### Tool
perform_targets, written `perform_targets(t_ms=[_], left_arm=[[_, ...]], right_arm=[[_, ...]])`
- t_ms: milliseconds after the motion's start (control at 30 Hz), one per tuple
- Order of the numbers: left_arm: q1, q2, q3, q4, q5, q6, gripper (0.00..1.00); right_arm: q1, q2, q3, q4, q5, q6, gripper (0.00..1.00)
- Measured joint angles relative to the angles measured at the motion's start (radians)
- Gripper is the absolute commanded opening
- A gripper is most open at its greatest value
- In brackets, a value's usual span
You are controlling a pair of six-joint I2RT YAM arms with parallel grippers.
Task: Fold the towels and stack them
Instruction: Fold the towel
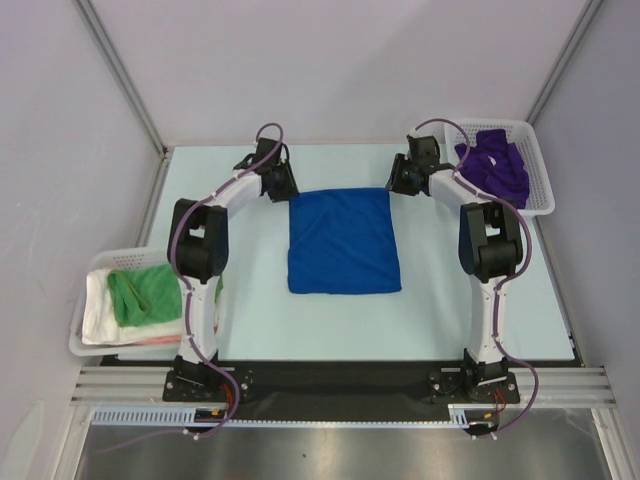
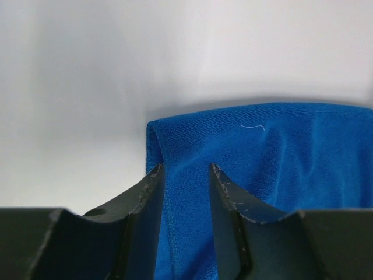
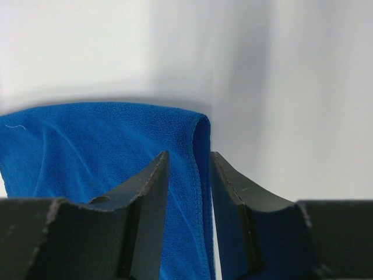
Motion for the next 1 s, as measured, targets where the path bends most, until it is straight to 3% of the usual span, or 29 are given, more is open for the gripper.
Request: perform_targets(t_ms=[600, 867, 1000], left_arm=[[0.005, 0.038, -0.008, 0.010, 0.000, -0.003, 0.41], [0.010, 0.063, 0.002, 0.034, 0.022, -0.010, 0.33], [0.011, 0.077, 0.023, 0.042, 0.032, -0.011, 0.23]], right_arm=[[0.000, 0.019, 0.026, -0.005, -0.018, 0.000, 0.40], [0.000, 0.055, 0.075, -0.015, -0.019, -0.001, 0.39], [0.000, 0.082, 0.101, -0.021, -0.019, -0.001, 0.37]])
